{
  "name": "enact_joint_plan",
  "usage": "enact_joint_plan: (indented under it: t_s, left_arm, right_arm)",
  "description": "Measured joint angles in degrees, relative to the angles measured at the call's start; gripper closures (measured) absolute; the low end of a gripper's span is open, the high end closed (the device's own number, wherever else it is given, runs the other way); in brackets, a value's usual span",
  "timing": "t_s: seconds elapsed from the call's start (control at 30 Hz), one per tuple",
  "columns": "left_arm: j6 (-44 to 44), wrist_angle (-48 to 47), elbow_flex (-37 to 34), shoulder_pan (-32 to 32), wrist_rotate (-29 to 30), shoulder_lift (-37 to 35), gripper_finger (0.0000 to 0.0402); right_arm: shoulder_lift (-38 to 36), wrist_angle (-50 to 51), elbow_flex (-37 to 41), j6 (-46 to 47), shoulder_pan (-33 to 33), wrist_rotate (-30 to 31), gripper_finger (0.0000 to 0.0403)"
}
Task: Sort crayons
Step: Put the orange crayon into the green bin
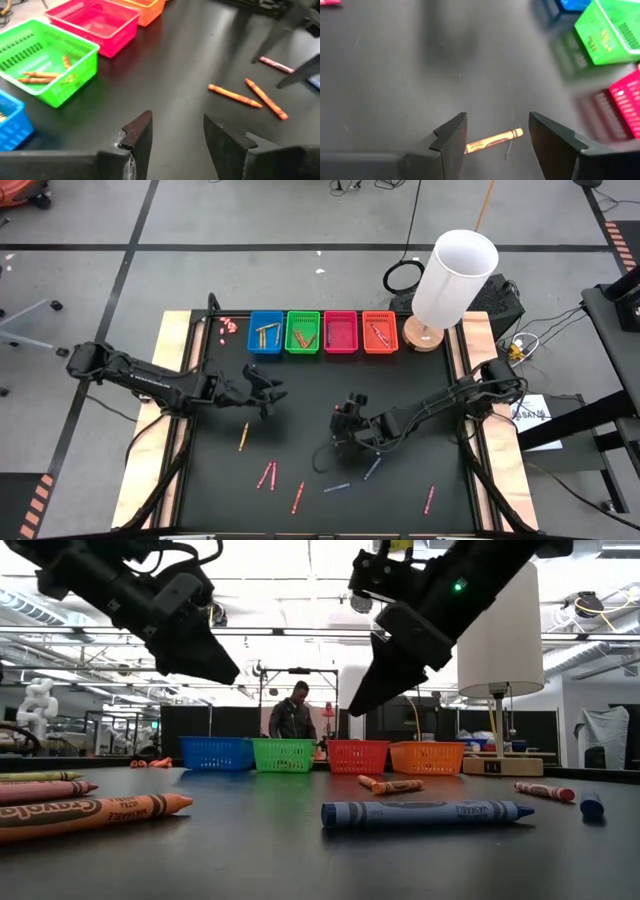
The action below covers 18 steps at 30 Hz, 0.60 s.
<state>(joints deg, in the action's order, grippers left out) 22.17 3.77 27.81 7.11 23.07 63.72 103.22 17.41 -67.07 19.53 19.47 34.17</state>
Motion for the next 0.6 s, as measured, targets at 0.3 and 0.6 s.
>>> enact_joint_plan:
  t_s: [0.3,0.6]
  left_arm:
    - [0.0,0.3,-0.2,5.7,4.2,0.3,0.0228]
    - [0.1,0.7,-0.2,8.6,7.5,0.8,0.0228]
  right_arm:
    - [0.0,1.2,0.0,2.2,-1.0,-1.7,0.0206]
    - [1.8,0.6,0.0,13.3,-5.3,-3.1,0.0206]
